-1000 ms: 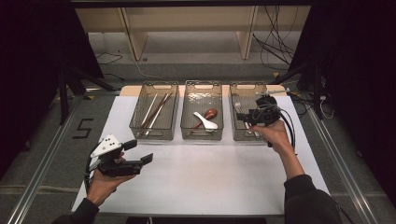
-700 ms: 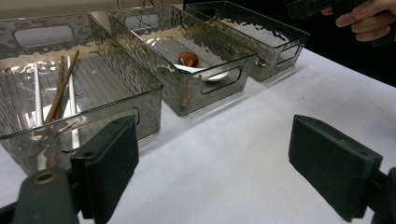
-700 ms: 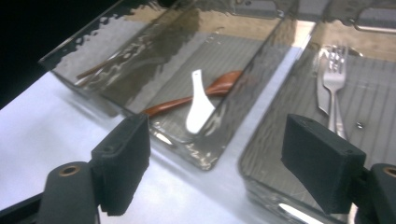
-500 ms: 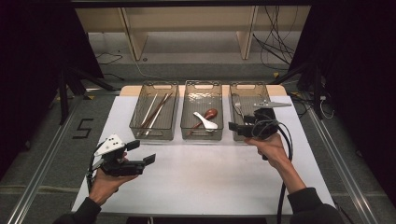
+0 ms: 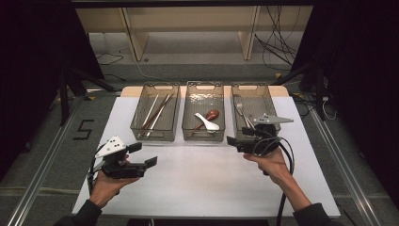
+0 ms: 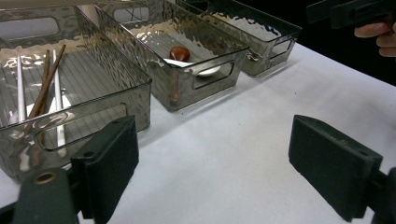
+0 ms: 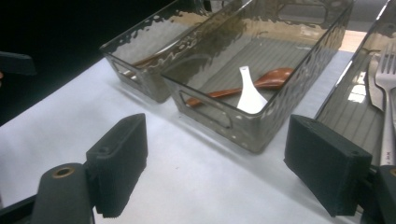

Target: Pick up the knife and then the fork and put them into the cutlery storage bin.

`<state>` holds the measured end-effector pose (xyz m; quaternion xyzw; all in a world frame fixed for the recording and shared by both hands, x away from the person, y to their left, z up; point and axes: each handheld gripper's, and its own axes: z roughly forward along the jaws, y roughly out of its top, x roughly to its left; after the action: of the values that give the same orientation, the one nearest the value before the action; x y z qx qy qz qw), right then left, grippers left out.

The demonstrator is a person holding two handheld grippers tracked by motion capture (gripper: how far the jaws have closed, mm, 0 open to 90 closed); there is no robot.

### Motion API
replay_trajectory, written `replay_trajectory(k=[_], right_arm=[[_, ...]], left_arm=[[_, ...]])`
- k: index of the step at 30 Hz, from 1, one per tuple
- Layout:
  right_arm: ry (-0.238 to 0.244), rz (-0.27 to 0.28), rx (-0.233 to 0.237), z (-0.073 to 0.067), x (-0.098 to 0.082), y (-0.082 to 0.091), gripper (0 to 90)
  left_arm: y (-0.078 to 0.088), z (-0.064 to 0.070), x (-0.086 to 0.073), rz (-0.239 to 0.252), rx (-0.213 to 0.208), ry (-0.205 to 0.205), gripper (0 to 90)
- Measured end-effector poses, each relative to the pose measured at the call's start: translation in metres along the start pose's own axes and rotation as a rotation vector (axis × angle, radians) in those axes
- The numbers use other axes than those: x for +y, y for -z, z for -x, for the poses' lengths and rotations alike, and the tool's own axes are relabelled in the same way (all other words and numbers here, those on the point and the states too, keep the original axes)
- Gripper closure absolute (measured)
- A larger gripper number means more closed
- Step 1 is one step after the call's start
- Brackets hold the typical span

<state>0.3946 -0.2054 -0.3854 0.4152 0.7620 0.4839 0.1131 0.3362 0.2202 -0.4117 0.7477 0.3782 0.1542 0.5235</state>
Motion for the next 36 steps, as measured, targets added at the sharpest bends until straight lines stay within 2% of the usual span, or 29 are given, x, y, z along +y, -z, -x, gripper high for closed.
replay_trajectory(k=[4, 13, 22, 28, 36], right_arm=[[0.008, 0.012, 0.012, -0.005, -0.005, 0.003, 22.2], [0.029, 0.029, 0.027, -0.014, -0.018, 0.006, 22.2], [0.061, 0.068, 0.019, -0.021, -0.031, 0.015, 22.2], [0.076, 0.062, 0.011, -0.024, -0.041, 0.021, 20.9], [0.061, 0.047, -0.013, -0.022, -0.054, 0.03, 20.3]], left_arm=[[0.0, 0.0, -0.001, 0.001, 0.002, 0.009, 15.6], [0.0, 0.001, -0.001, -0.007, -0.009, -0.001, 15.3], [-0.001, 0.002, -0.001, -0.012, -0.011, 0.003, 15.3], [0.001, 0.001, -0.002, -0.009, -0.013, 0.003, 15.3], [0.001, 0.002, -0.002, -0.008, -0.02, 0.015, 15.3]])
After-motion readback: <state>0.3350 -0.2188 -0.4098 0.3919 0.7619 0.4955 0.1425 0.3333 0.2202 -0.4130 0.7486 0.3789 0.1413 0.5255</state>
